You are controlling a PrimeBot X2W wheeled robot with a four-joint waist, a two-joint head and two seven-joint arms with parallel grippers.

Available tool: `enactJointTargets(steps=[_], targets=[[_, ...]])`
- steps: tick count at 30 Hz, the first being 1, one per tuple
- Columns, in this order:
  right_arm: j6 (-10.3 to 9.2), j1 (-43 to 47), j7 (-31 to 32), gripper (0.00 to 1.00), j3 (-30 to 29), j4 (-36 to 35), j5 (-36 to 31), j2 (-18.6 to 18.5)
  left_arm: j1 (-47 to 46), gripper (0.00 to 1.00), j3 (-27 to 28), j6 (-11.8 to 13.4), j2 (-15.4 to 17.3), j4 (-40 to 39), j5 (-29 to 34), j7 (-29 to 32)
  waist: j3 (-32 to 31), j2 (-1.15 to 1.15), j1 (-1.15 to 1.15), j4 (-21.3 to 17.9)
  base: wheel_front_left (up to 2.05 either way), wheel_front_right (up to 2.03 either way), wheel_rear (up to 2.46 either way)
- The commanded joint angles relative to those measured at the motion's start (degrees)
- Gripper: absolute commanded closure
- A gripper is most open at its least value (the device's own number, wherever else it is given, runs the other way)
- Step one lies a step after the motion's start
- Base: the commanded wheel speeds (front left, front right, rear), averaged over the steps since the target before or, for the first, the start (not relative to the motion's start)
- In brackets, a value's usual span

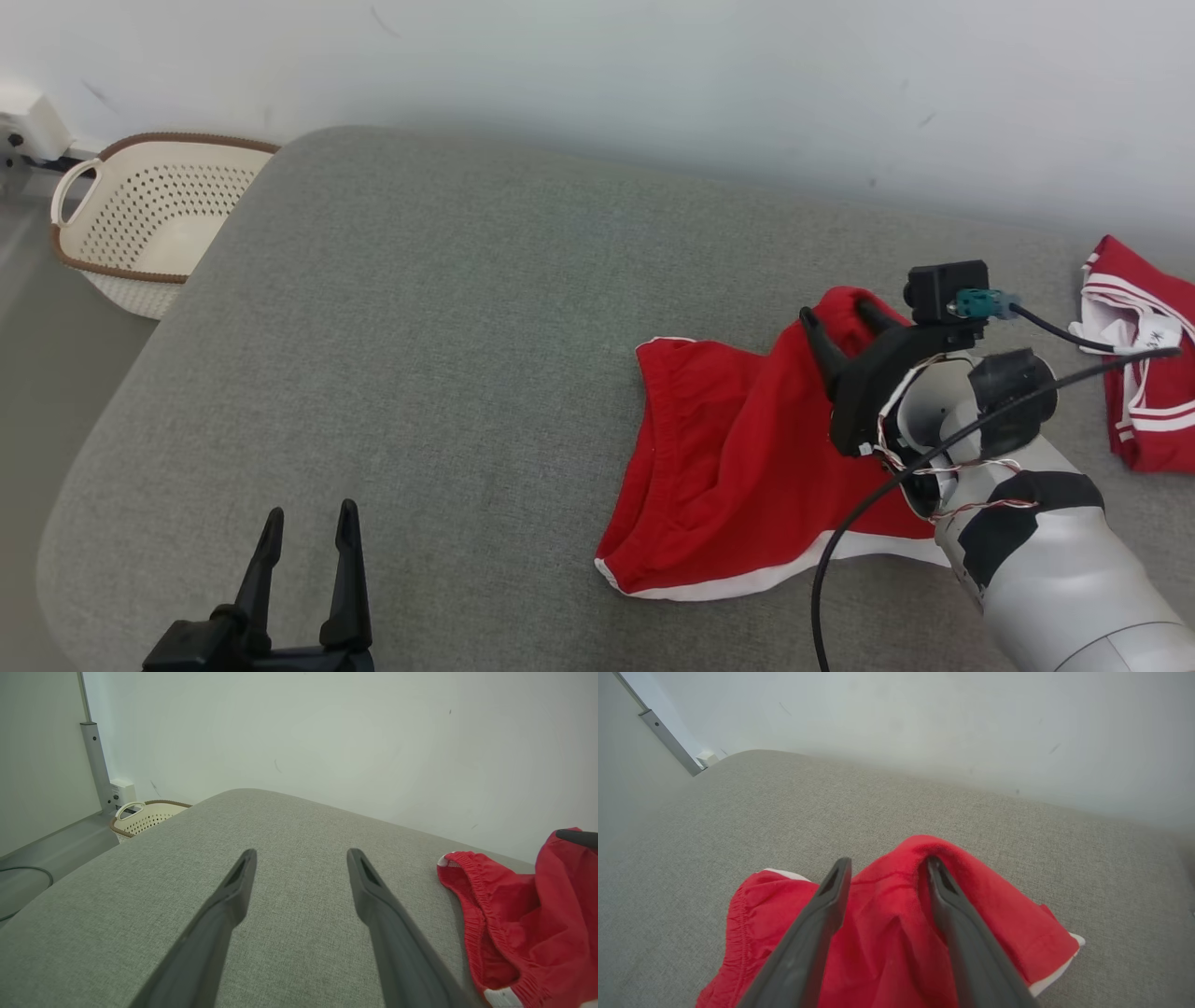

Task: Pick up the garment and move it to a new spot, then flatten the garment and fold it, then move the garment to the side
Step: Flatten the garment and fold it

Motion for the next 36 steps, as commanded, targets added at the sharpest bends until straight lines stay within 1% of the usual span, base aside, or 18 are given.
enactJointTargets(steps=[1, 6, 10, 12, 13, 17, 20, 22, 27, 30, 33, 36], targets=[[0.03, -0.5, -2.0, 0.00, 0.9, 0.4, 1.1, -0.8, 0.0, 0.00, 0.4, 0.1, 0.0, 0.4, -0.1, -0.2, -0.6, 0.00, -0.01, -0.8, 0.00, 0.00, 0.00], [0.03, 2.3, -5.7, 0.00, 2.5, -1.5, 5.5, -1.6, 1.3, 0.00, 1.1, -0.1, 0.0, 0.3, 0.2, -0.2, -1.7, 0.00, -0.01, -2.8, 0.00, 0.00, 0.00], [0.03, 4.9, -7.3, 0.00, 3.8, -5.1, 8.1, -3.5, 1.8, 0.00, 1.4, 0.1, 0.0, -0.2, 0.4, -0.2, -2.5, 0.00, -0.01, -4.2, 0.00, 0.00, 0.00], [0.03, 6.4, -8.4, 0.00, 3.9, -7.2, 8.8, -5.0, 2.2, 0.00, 1.5, 0.0, 0.0, -0.4, 0.5, -0.2, -2.9, 0.00, -0.01, -4.8, 0.00, 0.00, 0.00], [0.03, 6.4, -8.4, 0.00, 3.9, -7.2, 8.8, -5.0, 2.2, 0.00, 1.5, 0.0, 0.0, -0.4, 0.5, -0.2, -2.9, 0.00, -0.01, -4.8, 0.00, 0.00, 0.00], [0.03, 10.0, -11.7, 0.00, 2.2, -11.5, 8.9, -7.8, 2.9, 0.00, 1.6, -0.1, 0.0, -0.9, 0.7, -0.2, -3.1, 0.00, -0.01, -5.9, 0.00, 0.00, 0.00], [0.03, 13.2, -14.0, 0.00, -0.2, -14.9, 7.0, -9.2, 2.9, 0.00, 1.6, 0.0, 0.0, -1.3, 0.8, -0.2, -3.1, 0.00, -0.01, -6.7, 0.00, 0.00, 0.00], [0.03, 15.8, -15.1, 0.00, -2.8, -17.4, 5.2, -9.5, 3.1, 0.00, 1.7, 0.0, 0.0, -1.4, 0.8, -0.2, -3.0, 0.00, -0.01, -7.2, 0.00, 0.00, 0.00], [0.03, 23.9, -16.1, 0.00, -10.8, -24.0, -0.4, -7.4, 3.8, 0.00, 1.7, 0.3, 0.0, -1.7, 0.9, -0.2, -3.1, 0.00, -0.01, -8.5, 0.00, 0.00, 0.00], [0.03, 29.3, -16.0, 0.00, -15.2, -27.0, -3.9, -5.0, 3.9, 0.00, 1.5, 0.3, 0.0, -1.6, 0.9, -0.2, -3.2, 0.00, -0.01, -8.9, 0.00, 0.00, 0.00], [0.03, 33.8, -14.2, 0.00, -18.7, -29.8, -6.4, -2.5, 3.7, 0.00, 1.3, 0.3, 0.0, -1.7, 0.9, -0.2, -3.1, 0.00, -0.01, -9.2, 0.00, 0.00, 0.00], [0.03, 37.0, -11.9, 0.00, -20.5, -31.9, -8.8, -1.0, 3.3, 0.00, 1.0, 0.3, 0.0, -1.6, 0.7, -0.2, -3.0, 0.00, -0.01, -9.3, 0.00, 0.00, 0.00]])
